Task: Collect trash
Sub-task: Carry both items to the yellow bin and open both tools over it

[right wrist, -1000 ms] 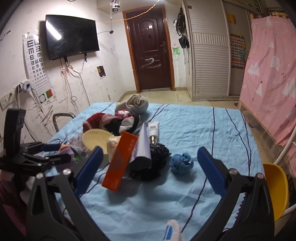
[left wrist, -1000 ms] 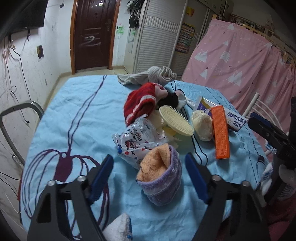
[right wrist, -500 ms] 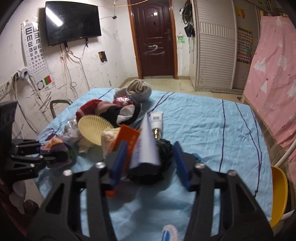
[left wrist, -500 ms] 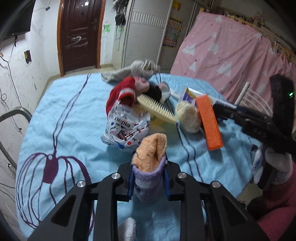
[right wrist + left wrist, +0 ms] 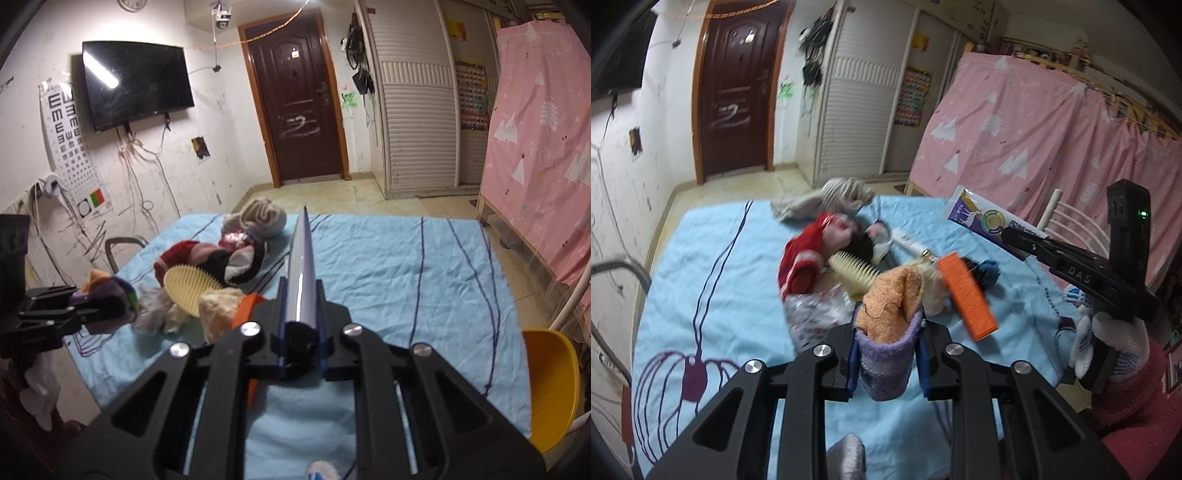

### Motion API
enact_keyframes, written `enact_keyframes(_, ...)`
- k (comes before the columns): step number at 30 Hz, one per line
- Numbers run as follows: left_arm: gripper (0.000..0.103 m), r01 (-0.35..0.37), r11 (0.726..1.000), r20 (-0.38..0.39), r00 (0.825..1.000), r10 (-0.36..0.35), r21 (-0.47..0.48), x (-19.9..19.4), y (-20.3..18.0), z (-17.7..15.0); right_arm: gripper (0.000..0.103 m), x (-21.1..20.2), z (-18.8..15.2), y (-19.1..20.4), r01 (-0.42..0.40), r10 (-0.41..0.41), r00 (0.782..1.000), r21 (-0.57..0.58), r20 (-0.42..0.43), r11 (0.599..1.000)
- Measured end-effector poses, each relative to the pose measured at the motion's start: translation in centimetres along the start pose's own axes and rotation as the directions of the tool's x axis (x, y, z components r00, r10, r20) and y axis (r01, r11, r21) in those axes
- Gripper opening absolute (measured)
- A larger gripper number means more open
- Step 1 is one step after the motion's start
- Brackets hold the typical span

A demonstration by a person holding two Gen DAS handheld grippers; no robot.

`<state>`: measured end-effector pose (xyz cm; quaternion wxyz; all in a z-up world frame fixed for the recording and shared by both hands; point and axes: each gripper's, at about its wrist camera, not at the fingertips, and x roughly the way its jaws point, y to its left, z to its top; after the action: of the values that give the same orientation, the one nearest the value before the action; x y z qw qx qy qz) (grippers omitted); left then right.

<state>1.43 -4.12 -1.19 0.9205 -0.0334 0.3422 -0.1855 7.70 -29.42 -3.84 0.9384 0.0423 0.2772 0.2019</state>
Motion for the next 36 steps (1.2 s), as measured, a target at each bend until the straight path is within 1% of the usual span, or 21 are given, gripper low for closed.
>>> enact_keyframes(4, 0.015, 0.025, 0.998, 0.041, 0.999, -0.027, 0.051, -0.3, -1.8, 1.4, 0.012, -1.3, 0.4, -1.7, 0.026, -0.027, 0.999, 0.029, 0.039, 0.999)
enact_keyframes(10, 0.015, 0.066, 0.991, 0.061, 0.995, -0.073, 0.119, 1.0, -4.9, 3.7, 0.012, -4.0, 0.2, -5.4, 0.102, -0.110, 0.990, 0.094, 0.084, 0.990)
enact_keyframes(13, 0.015, 0.110, 0.985, 0.058, 0.991, -0.119, 0.136, 2.2, -6.9, 5.1, 0.012, -5.2, -0.4, -7.8, 0.141, -0.155, 0.984, 0.136, 0.093, 0.981)
enact_keyframes(18, 0.015, 0.185, 0.963, 0.039, 0.980, -0.196, 0.197, 4.7, -12.1, 7.3, 0.012, -7.0, -1.6, -12.1, 0.227, -0.248, 0.965, 0.203, 0.084, 0.953)
enact_keyframes(21, 0.015, 0.247, 0.941, 0.021, 0.966, -0.259, 0.231, 6.7, -15.7, 8.5, 0.012, -7.7, -2.2, -14.4, 0.281, -0.305, 0.949, 0.231, 0.076, 0.932)
enact_keyframes(22, 0.015, 0.262, 0.936, 0.014, 0.962, -0.273, 0.236, 7.3, -16.5, 8.7, 0.012, -8.0, -2.4, -15.3, 0.307, -0.332, 0.940, 0.243, 0.072, 0.920)
enact_keyframes(25, 0.015, 0.327, 0.917, -0.035, 0.944, -0.328, 0.227, 10.2, -19.9, 9.6, 0.012, -8.4, -3.2, -17.6, 0.365, -0.392, 0.918, 0.273, 0.051, 0.890)
enact_keyframes(27, 0.015, 0.359, 0.909, -0.069, 0.933, -0.352, 0.213, 11.8, -21.7, 9.9, 0.012, -8.7, -3.9, -19.2, 0.383, -0.412, 0.910, 0.297, 0.038, 0.875)
enact_keyframes(34, 0.015, 0.395, 0.896, -0.179, 0.914, -0.363, 0.201, 17.5, -26.9, 10.4, 0.012, -7.9, -5.5, -22.3, 0.394, -0.417, 0.909, 0.346, -0.010, 0.851)
enact_keyframes(35, 0.015, 0.399, 0.894, -0.193, 0.912, -0.363, 0.204, 18.3, -27.7, 10.4, 0.013, -7.9, -5.7, -22.8, 0.396, -0.418, 0.908, 0.354, -0.014, 0.847)
enact_keyframes(36, 0.015, 0.402, 0.892, -0.202, 0.910, -0.363, 0.207, 18.8, -28.4, 10.4, 0.017, -7.8, -6.0, -23.5, 0.396, -0.418, 0.908, 0.371, -0.023, 0.840)
